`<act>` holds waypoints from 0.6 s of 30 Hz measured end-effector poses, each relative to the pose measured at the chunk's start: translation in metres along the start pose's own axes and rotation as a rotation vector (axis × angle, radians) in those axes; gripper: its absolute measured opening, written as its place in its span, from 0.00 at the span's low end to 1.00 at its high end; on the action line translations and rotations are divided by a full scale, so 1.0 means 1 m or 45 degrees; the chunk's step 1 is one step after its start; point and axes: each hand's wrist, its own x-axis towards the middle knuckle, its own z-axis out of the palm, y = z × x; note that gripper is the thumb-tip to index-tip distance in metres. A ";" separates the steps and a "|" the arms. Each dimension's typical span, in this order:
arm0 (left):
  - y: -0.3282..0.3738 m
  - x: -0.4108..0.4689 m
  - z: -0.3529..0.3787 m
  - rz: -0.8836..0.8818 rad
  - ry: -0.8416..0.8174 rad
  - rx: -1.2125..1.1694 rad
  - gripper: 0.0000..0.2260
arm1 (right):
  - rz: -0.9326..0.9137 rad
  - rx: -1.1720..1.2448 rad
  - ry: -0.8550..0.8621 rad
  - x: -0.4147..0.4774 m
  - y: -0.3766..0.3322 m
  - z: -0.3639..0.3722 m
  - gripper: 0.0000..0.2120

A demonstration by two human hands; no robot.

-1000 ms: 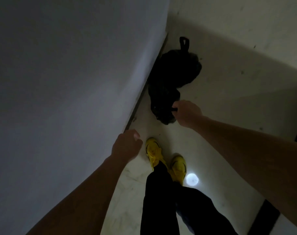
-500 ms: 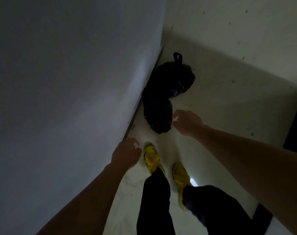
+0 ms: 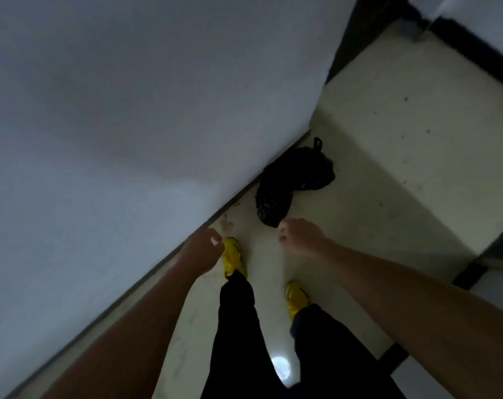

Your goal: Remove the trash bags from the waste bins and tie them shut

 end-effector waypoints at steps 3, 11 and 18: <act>-0.029 -0.088 -0.004 -0.115 0.045 -0.129 0.09 | -0.187 -0.222 -0.032 -0.049 -0.027 -0.004 0.13; -0.167 -0.300 0.000 -0.549 0.414 -0.413 0.11 | -0.636 -0.754 -0.100 -0.141 -0.183 0.024 0.07; -0.294 -0.471 0.060 -0.882 0.578 -0.657 0.12 | -1.002 -1.076 -0.122 -0.230 -0.349 0.139 0.12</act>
